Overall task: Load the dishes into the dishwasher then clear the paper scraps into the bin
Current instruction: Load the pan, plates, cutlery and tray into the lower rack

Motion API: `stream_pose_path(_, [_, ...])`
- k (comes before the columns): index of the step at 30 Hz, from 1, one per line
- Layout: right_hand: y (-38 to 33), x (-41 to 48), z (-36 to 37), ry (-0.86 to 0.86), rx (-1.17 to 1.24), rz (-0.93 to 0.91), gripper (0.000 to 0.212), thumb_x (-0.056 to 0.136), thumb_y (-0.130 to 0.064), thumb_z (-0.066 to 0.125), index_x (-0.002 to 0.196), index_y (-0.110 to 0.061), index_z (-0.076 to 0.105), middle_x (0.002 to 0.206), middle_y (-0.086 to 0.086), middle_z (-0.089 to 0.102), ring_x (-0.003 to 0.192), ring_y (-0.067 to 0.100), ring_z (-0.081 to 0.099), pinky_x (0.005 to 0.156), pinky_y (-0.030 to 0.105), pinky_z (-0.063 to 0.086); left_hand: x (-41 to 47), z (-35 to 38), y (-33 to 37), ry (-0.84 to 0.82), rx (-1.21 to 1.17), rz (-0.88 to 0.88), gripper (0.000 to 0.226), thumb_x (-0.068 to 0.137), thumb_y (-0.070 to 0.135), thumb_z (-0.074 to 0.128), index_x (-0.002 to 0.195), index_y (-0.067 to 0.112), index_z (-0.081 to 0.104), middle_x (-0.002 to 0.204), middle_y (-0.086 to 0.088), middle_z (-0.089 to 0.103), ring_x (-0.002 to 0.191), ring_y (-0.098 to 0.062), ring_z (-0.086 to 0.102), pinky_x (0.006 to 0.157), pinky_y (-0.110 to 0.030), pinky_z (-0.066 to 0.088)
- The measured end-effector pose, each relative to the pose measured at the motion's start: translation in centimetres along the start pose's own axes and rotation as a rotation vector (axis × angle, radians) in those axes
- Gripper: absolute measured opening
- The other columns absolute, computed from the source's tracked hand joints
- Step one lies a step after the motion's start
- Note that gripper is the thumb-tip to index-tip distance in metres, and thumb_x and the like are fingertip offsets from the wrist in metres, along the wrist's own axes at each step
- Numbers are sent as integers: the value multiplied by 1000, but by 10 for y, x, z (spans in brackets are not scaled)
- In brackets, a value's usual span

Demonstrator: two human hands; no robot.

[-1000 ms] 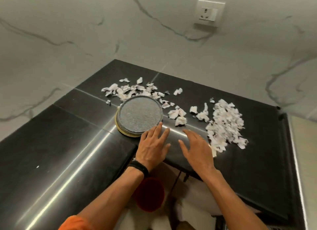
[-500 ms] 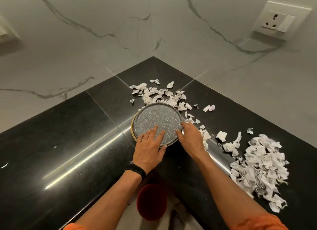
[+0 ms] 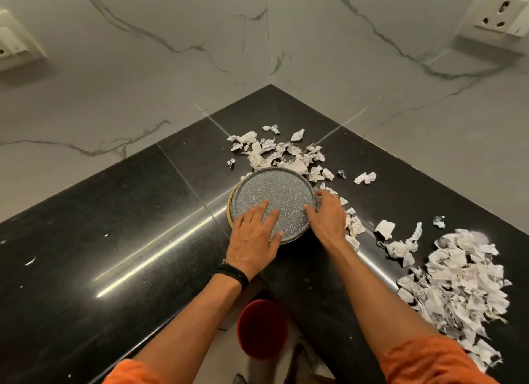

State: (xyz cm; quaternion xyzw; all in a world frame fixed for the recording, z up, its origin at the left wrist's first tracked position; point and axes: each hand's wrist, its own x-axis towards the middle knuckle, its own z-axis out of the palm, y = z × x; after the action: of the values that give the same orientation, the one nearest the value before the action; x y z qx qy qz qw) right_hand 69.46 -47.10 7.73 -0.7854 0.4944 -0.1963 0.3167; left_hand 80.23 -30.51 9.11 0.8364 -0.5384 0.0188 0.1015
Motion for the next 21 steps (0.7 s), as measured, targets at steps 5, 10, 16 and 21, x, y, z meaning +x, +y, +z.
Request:
stream_pose_path(5, [4, 0, -3, -4, -24, 103, 20, 92, -18, 66, 110, -11, 65, 101, 9, 67, 95, 28, 62, 74, 32, 40, -4, -3, 2, -38, -9, 23, 56, 98, 46, 54, 149, 25, 45, 158, -8, 40, 140, -29, 43, 113, -46, 35])
stream_pose_path(10, [1, -12, -12, 75, 75, 162, 13, 92, -15, 58, 97, -8, 67, 91, 8, 67, 85, 26, 59, 69, 32, 35, -13, -3, -4, -30, -49, 39, 54, 98, 47, 53, 148, 25, 46, 158, -8, 41, 140, -28, 43, 113, -46, 35])
stream_pose_path(16, [0, -44, -36, 209, 361, 263, 20, 93, -19, 60, 109, -16, 71, 90, -5, 70, 81, 16, 65, 73, 36, 52, -14, -10, 0, -41, -127, 200, 63, 96, 63, 41, 150, 30, 42, 159, -4, 38, 142, -27, 39, 115, -46, 32])
stream_pose_path(21, [13, -94, -64, 346, 423, 339, 15, 95, -17, 61, 103, -16, 74, 91, -2, 73, 82, 15, 68, 70, 34, 57, -14, -21, 22, -13, -120, 469, 77, 88, 78, 43, 146, 28, 49, 152, -6, 46, 137, -27, 44, 111, -46, 36])
